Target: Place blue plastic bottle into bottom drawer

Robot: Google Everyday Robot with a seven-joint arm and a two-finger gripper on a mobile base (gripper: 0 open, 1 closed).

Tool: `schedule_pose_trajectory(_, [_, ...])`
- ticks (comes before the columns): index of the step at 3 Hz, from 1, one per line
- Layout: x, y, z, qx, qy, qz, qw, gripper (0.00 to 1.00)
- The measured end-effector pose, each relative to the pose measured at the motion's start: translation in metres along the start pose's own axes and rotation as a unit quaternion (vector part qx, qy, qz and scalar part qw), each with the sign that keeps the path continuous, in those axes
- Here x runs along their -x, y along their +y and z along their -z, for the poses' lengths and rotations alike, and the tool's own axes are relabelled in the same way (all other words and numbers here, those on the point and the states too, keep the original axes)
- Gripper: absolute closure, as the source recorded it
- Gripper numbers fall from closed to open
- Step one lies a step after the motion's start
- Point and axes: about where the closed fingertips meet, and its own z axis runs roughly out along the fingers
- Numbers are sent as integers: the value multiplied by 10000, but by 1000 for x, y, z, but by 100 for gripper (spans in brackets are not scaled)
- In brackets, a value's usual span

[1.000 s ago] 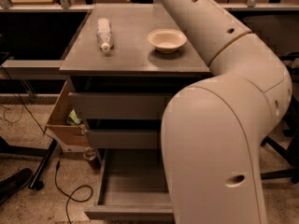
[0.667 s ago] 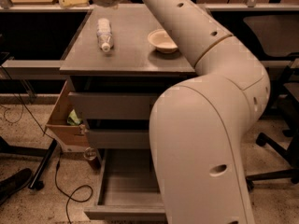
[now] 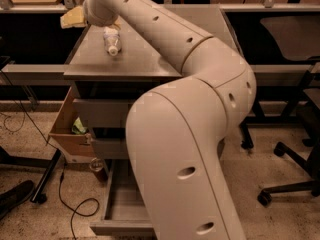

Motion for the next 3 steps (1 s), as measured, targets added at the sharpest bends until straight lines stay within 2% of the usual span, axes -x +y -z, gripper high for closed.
schedule_pose_trajectory(1, [-9, -20, -19, -556, 10, -426, 9975, 0])
schedule_pose_trajectory(2, [-8, -41, -27, -1146, -91, -679, 9911, 0])
schedule_pose_trajectory(3, [-13, -50, -33, -1558, -20, -588, 9860, 0])
